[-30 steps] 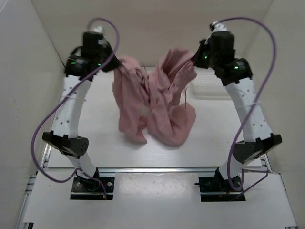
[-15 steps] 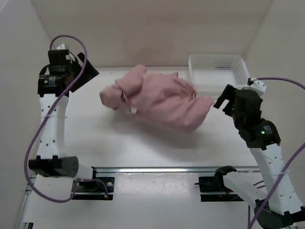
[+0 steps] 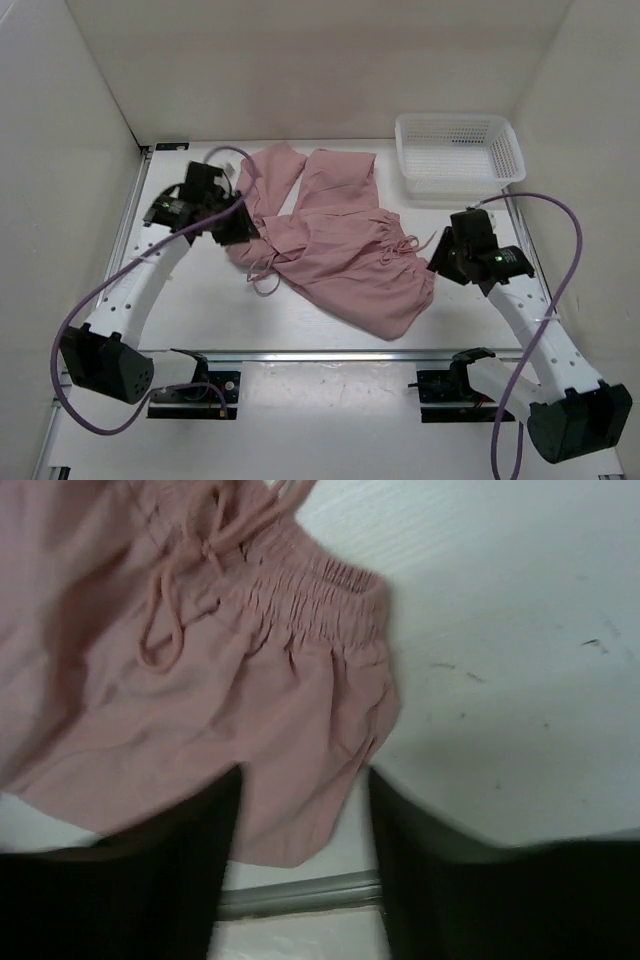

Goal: Fold and stack the trousers
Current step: Flatten the trousers out

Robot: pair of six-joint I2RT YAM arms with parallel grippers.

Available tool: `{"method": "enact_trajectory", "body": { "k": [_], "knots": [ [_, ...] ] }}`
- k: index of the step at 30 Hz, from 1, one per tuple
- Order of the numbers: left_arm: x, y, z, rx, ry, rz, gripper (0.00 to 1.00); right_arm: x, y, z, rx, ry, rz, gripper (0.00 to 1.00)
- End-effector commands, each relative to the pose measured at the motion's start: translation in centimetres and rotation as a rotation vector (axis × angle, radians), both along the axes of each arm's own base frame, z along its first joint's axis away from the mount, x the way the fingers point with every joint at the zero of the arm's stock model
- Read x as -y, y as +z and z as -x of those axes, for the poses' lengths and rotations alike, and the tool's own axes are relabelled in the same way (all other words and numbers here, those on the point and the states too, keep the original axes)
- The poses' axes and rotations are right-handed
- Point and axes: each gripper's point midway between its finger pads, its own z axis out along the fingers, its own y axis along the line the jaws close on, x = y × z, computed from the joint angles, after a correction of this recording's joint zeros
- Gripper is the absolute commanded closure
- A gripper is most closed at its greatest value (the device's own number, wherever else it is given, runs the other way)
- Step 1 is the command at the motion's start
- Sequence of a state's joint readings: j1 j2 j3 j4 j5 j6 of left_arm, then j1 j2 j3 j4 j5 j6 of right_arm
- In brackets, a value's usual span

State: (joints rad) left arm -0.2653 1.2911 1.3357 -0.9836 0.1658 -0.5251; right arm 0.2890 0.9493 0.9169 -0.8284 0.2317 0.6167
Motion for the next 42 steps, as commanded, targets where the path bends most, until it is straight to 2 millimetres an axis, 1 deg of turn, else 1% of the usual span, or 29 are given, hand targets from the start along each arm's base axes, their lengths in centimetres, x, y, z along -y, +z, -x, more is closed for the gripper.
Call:
{"method": "enact_trajectory", "body": {
  "k": [1,2,4,5,8,9,10,11,12,13,14,15,16,17,19,20,21,23,24,27,28,31,32,35,37,38,39,41,42],
  "knots": [
    [3.5,-3.2,2.4,-0.073,-0.063,0.05,0.39,-2.8,-3.3,0.2,-0.09,0.083,-0.143,0.32],
    [4.8,-5.1,3.7,-0.123,-0.084,0.033,0.25,-3.2,-4.3,0.4,-0.125,0.102,-0.169,0.25],
    [6.1,-6.5,4.4,-0.154,-0.103,0.014,0.0,-2.7,-5.4,-0.2,-0.132,0.083,-0.209,0.08],
    [7.0,-7.1,5.0,-0.162,-0.127,-0.015,0.0,-2.6,-7.0,0.4,-0.179,0.083,-0.229,0.05],
    [8.4,-9.0,4.2,-0.181,-0.135,-0.09,0.0,-2.5,-8.8,0.1,-0.23,0.086,-0.318,0.05],
    [9.1,-8.6,3.1,-0.157,-0.134,-0.095,0.0,-2.5,-9.4,0.1,-0.244,0.082,-0.331,0.05],
    [9.3,-10.0,2.4,-0.187,-0.125,-0.13,0.0,-2.5,-9.8,-0.4,-0.246,0.082,-0.331,0.07],
    [9.7,-10.3,1.9,-0.186,-0.137,-0.15,0.0,-2.5,-10.0,-0.6,-0.243,0.089,-0.337,0.07],
    [10.3,-9.9,0.7,-0.157,-0.145,-0.151,0.0,-2.6,-10.1,-0.9,-0.242,0.094,-0.344,0.09],
    [10.7,-11.4,0.1,-0.19,-0.153,-0.177,0.0,-2.6,-10.7,-1.1,-0.254,0.099,-0.34,0.12],
    [11.0,-11.8,-0.4,-0.198,-0.153,-0.182,0.01,-2.6,-10.9,-1.7,-0.241,0.102,-0.34,0.21],
    [11.8,-11.4,-1.4,-0.178,-0.182,-0.179,0.08,-2.6,-11.3,-1.8,-0.248,0.108,-0.335,0.27],
    [12.3,-12.7,-1.7,-0.212,-0.191,-0.186,0.24,-2.8,-11.8,-2.2,-0.264,0.12,-0.342,0.35],
    [12.6,-12.9,-2.1,-0.21,-0.202,-0.193,0.34,-2.8,-11.9,-2.7,-0.264,0.13,-0.336,0.59],
    [13.4,-12.5,-3.0,-0.206,-0.22,-0.164,0.57,-3.1,-11.5,-3.3,-0.283,0.146,-0.35,0.89],
    [13.1,-12.1,-3.6,-0.198,-0.216,-0.153,0.89,-3.4,-10.2,-4.1,-0.265,0.168,-0.343,1.0],
    [13.2,-11.8,-3.8,-0.189,-0.216,-0.149,0.89,-3.4,-9.4,-4.6,-0.255,0.17,-0.342,1.0],
    [12.1,-9.6,-4.7,-0.145,-0.19,-0.128,0.89,-3.1,-6.1,-5.4,-0.165,0.186,-0.304,1.0],
    [11.7,-8.5,-5.2,-0.126,-0.176,-0.118,0.89,-2.9,-2.9,-6.7,-0.07,0.198,-0.281,1.0],
    [9.3,-4.5,-6.8,-0.051,-0.124,-0.109,0.89,-1.8,0.6,-7.2,0.007,0.2,-0.205,1.0],
    [8.6,-2.4,-7.6,-0.007,-0.106,-0.096,0.89,-1.5,2.0,-7.8,0.034,0.19,-0.188,1.0],
    [7.6,1.3,-7.2,0.06,-0.097,-0.084,0.89,-0.2,3.2,-7.1,0.065,0.136,-0.135,1.0],
    [7.5,2.5,-7.1,0.087,-0.096,-0.072,0.89,-0.1,2.4,-6.4,0.049,0.135,-0.135,1.0],
    [7.4,6.1,-7.3,0.173,-0.094,-0.051,0.89,-0.4,2.2,-4.8,0.06,0.124,-0.166,1.0],
    [7.1,8.4,-7.5,0.211,-0.077,-0.052,0.89,-1.2,2.7,-3.5,0.058,0.148,-0.213,1.0],
    [6.3,9.1,-7.2,0.206,-0.067,-0.088,0.89,-1.4,3.7,-3.3,0.079,0.149,-0.225,1.0],
    [6.1,13.0,-7.4,0.29,-0.049,-0.062,0.89,-1.4,5.4,-3.1,0.129,0.155,-0.225,1.0],
    [5.4,16.2,-6.6,0.344,-0.053,-0.065,0.89,-1.2,10.5,-2.7,0.251,0.193,-0.198,1.0],
    [4.9,20.3,-6.5,0.442,-0.032,-0.024,0.89,-0.9,12.2,-2.7,0.287,0.193,-0.179,1.0]
  ]
}}
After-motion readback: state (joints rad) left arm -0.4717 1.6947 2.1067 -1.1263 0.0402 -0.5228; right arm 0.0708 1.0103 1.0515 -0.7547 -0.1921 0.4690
